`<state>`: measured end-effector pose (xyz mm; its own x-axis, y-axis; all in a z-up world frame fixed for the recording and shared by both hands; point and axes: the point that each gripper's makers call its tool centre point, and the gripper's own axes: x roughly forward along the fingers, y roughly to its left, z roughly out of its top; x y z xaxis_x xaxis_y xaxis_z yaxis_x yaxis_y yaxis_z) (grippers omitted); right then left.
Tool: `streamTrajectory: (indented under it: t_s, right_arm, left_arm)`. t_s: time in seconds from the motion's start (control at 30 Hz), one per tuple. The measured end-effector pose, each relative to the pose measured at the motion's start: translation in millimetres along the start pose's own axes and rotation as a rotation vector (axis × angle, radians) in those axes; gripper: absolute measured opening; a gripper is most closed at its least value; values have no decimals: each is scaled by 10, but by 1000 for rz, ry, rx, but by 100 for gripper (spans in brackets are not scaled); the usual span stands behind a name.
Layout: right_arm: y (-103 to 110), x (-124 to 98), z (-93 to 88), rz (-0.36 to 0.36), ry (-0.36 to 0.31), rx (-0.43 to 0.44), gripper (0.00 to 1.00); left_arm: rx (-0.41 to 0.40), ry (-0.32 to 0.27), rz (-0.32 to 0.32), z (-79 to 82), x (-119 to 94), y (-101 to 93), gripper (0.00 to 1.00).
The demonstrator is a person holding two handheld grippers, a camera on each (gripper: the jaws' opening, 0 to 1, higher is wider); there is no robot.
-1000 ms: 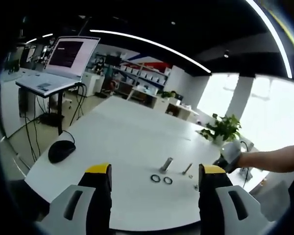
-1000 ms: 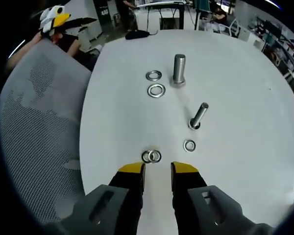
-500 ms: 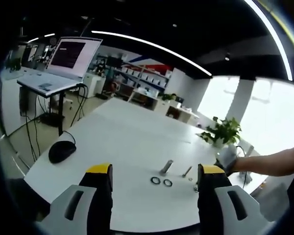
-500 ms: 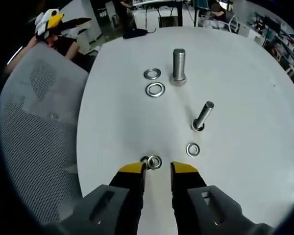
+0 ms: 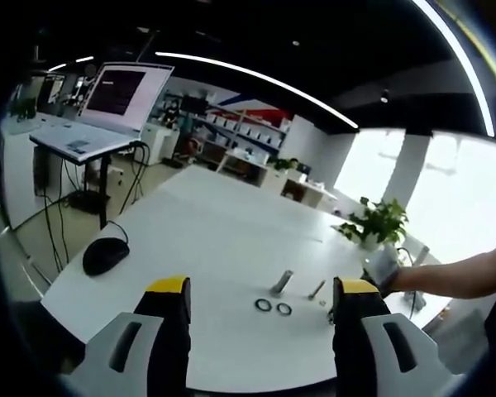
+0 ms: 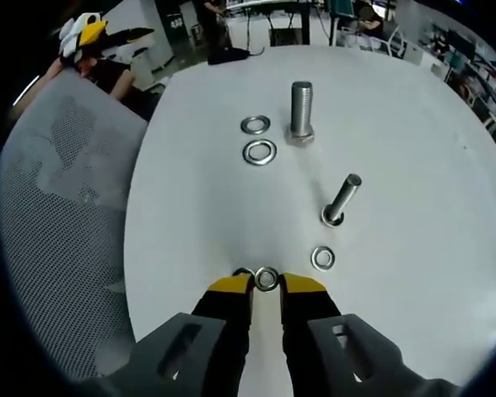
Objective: Place the washer onto the threaded stud by aligning its center hole with the stud, sliding it down to the base, and recovering from edge contact or off-axis alignment until the washer reaches the visible bottom stop.
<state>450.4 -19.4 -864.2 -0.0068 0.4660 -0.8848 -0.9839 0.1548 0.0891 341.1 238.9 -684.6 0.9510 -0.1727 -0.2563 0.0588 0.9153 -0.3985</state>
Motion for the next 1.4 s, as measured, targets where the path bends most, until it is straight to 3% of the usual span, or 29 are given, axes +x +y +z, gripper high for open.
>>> streamTrajectory:
  t_s: [0.5, 1.4]
  right_arm:
    - [-67, -108, 38, -22, 5, -49, 14]
    - [-370, -426, 540, -108, -47, -139, 14]
  left_arm:
    - [-3, 6, 7, -10, 1, 17, 69]
    - [1, -1, 14, 6, -1, 31, 69]
